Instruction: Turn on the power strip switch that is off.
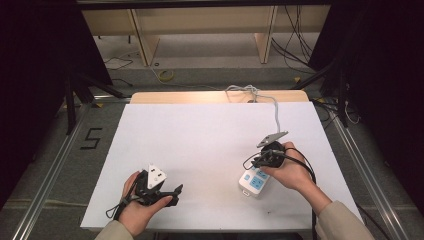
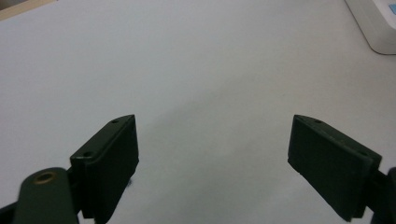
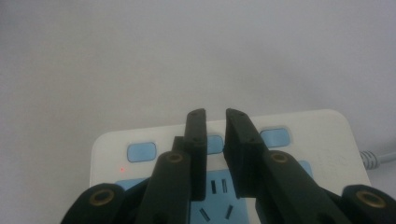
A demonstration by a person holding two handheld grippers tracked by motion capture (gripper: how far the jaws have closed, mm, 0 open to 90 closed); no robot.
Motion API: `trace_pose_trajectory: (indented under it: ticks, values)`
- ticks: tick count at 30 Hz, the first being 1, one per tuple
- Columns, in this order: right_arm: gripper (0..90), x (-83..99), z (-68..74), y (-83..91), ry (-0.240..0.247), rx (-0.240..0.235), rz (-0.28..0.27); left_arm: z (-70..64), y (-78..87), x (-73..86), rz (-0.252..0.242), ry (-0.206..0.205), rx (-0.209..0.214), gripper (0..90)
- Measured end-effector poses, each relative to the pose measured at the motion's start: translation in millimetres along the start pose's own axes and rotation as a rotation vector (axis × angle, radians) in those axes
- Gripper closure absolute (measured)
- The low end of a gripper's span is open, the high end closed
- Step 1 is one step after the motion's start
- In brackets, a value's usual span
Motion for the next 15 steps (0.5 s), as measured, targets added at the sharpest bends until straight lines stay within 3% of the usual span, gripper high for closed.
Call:
trace_pose_trajectory:
  ticks: [15]
  values:
    - [65.2, 11.2, -3.8, 12.5, -0.019, -0.041, -0.066, -0.4, -0.8, 0.6, 0.006, 0.002, 0.003, 16.0]
Point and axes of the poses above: each handheld gripper's, and its own axes: y roughly backward along the jaws, x roughly out of its underside, z roughly to its left, the point moved 1 cm from there along -y, roughly forward along the jaws, and after that the axes turned 8 degrees about -y, right-handed, at the moved point
